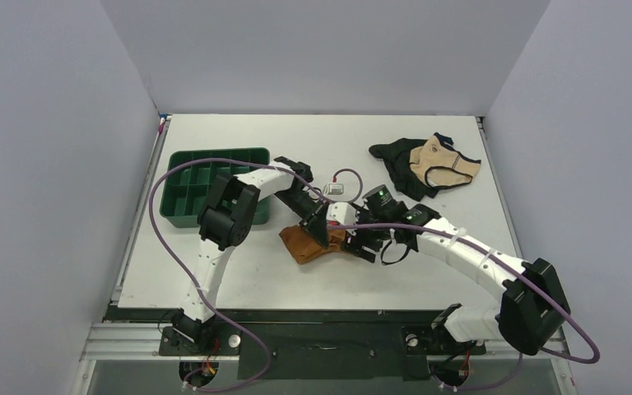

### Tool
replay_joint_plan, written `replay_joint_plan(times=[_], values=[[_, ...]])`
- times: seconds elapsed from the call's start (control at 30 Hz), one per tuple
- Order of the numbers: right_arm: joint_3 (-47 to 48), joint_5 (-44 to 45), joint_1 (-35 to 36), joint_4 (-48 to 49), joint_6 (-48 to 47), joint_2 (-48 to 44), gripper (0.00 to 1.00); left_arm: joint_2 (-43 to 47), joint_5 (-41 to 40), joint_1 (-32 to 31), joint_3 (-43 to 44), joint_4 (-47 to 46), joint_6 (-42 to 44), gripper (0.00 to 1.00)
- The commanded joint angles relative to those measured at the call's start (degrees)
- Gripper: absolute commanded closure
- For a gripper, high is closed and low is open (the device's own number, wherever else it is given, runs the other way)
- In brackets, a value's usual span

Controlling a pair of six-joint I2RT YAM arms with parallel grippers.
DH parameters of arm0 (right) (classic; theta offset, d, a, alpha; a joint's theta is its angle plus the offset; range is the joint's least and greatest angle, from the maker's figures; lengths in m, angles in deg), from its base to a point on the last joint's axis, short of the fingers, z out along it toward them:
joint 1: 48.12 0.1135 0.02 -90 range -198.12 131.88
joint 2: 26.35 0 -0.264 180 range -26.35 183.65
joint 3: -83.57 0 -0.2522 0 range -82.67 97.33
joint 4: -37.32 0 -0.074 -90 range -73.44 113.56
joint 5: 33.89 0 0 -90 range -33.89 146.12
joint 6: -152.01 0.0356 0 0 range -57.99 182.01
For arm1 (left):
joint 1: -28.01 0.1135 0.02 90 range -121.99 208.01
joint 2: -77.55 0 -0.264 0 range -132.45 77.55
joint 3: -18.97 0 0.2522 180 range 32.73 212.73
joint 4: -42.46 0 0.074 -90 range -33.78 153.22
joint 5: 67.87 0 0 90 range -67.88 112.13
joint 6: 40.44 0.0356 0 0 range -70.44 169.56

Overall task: Roll the underwear
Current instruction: Fold the underwear at the center of the board.

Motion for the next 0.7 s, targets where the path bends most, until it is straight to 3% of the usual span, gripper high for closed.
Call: replay_joint_plan(times=[0.0, 0.47, 0.67], values=[[0.5, 4.2, 2.5, 3.7, -0.8, 3.2, 0.34, -0.2, 2.2, 0.2, 2.4, 1.8, 2.0, 1.00], [-3.0, 9.7, 7.6, 8.6, -0.4, 8.4, 0.34, -0.6, 3.4, 0.2, 2.8, 3.7, 3.4, 1.00], [-4.3, 13.9, 8.2, 12.6, -0.7, 10.5, 0.40, -1.6, 4.8, 0.3, 4.1, 7.2, 5.9, 1.00]])
